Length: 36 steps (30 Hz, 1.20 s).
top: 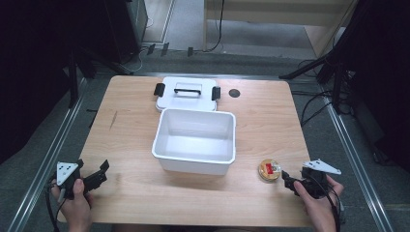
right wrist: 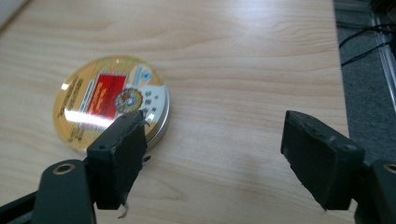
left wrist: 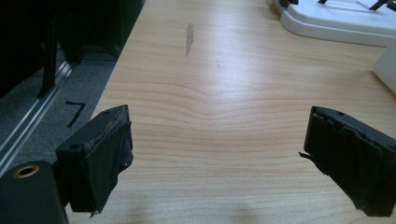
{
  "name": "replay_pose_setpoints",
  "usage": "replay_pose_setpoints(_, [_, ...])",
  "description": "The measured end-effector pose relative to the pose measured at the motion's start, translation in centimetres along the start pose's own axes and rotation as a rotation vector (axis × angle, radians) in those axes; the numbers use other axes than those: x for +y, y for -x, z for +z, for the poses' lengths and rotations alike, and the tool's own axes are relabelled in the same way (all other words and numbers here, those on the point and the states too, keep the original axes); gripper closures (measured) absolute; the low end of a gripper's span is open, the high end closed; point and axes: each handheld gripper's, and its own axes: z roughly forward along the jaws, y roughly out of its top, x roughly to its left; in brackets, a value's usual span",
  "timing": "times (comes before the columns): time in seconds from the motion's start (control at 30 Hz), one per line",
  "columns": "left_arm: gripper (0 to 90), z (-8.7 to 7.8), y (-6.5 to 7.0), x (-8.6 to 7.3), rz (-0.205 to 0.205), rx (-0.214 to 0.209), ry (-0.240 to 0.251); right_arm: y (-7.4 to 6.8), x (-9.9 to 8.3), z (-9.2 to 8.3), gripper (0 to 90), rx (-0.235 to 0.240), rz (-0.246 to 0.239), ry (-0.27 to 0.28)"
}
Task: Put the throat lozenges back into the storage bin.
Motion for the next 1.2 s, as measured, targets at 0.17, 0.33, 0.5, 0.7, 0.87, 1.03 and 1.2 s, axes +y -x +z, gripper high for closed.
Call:
replay_pose_setpoints(0.17, [8.4,0.1,-0.1,0.0,-0.008,-0.014,-0.007,-0.9,1.3,0.2,20.3,0.008,-0.083,-0.131])
replay_pose_setpoints(0.33, [8.4,0.1,-0.1,0.0,-0.009,-0.018,-0.012,-1.8,2.9,0.1,18.7,0.018,-0.155,-0.236])
replay_pose_setpoints(0.5, [8.4,0.2,0.0,0.1,-0.014,-0.024,-0.012,-2.9,4.7,0.3,16.1,0.050,-0.223,-0.375])
replay_pose_setpoints(0.7, [8.4,0.2,0.0,0.1,-0.012,-0.028,-0.017,-4.1,5.9,1.5,15.3,0.102,-0.274,-0.536])
replay_pose_setpoints(0.87, [8.4,0.3,0.2,0.1,0.006,-0.031,-0.022,-4.9,7.1,2.7,14.1,0.129,-0.286,-0.648])
replay_pose_setpoints(1.03, [8.4,0.3,0.1,0.1,0.002,-0.032,-0.027,-5.9,8.3,3.9,13.9,0.120,-0.269,-0.711])
replay_pose_setpoints(1.2, [8.4,0.4,0.1,0.2,0.000,-0.034,-0.034,-6.4,8.7,5.0,13.8,0.102,-0.246,-0.742])
